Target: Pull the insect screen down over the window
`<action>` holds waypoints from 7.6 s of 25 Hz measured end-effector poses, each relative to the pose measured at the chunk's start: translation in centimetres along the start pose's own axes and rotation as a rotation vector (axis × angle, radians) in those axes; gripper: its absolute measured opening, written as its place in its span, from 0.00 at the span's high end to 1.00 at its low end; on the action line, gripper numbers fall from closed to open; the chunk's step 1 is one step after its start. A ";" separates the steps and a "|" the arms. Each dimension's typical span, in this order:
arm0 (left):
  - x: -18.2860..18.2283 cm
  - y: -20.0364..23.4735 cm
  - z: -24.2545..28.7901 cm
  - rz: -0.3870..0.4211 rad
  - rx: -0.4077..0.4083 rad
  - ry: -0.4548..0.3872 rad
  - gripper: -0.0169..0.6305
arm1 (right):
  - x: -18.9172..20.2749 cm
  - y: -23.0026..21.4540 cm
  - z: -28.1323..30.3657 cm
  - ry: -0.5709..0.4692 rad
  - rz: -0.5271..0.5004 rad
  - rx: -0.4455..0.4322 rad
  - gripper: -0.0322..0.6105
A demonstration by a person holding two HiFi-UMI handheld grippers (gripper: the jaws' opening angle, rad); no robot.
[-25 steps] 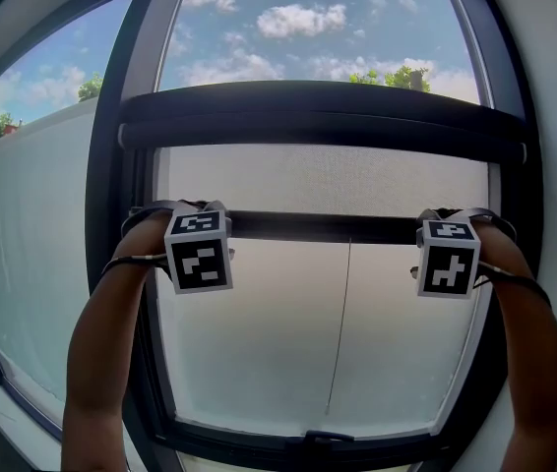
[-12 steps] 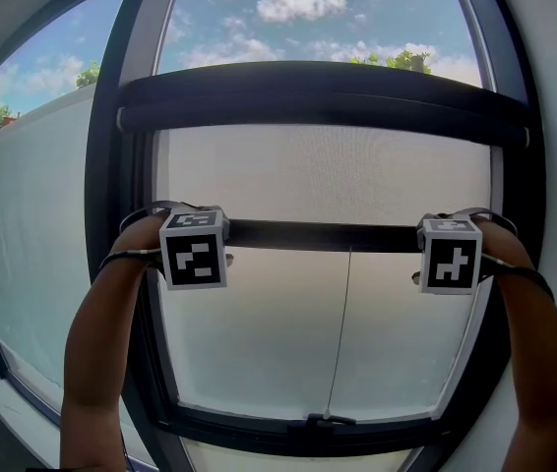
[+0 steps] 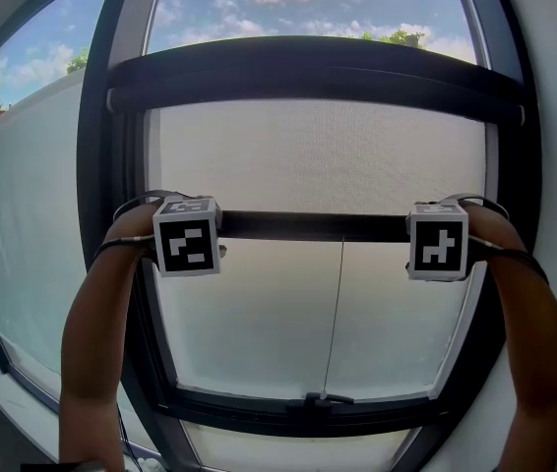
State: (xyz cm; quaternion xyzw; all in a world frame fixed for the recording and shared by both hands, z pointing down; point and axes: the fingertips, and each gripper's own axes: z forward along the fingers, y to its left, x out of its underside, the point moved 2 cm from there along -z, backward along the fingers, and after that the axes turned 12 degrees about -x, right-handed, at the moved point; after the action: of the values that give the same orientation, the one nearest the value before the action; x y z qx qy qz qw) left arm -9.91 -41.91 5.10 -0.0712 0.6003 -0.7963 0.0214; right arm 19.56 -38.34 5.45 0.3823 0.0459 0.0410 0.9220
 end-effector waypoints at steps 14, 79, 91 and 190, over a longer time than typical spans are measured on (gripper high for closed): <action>0.0 -5.5 1.4 0.023 0.080 -0.013 0.79 | -0.9 3.7 3.6 0.047 -0.076 0.015 0.60; 2.2 -33.3 8.7 -0.068 0.474 0.007 0.79 | -1.8 24.3 23.2 -0.069 -0.056 -0.301 0.60; 2.7 -38.8 10.1 -0.066 0.494 0.010 0.79 | -2.1 28.4 26.8 -0.107 -0.056 -0.352 0.60; 2.8 -38.3 10.8 -0.133 0.478 -0.026 0.88 | -12.9 49.5 39.4 -0.645 1.139 -0.295 0.85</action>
State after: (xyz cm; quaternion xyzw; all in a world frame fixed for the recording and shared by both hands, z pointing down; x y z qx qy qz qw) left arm -9.20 -41.91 45.01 -0.1135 0.3884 -0.9145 -0.0070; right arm 9.33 -32.52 68.97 0.2097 -0.4471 0.4108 0.7664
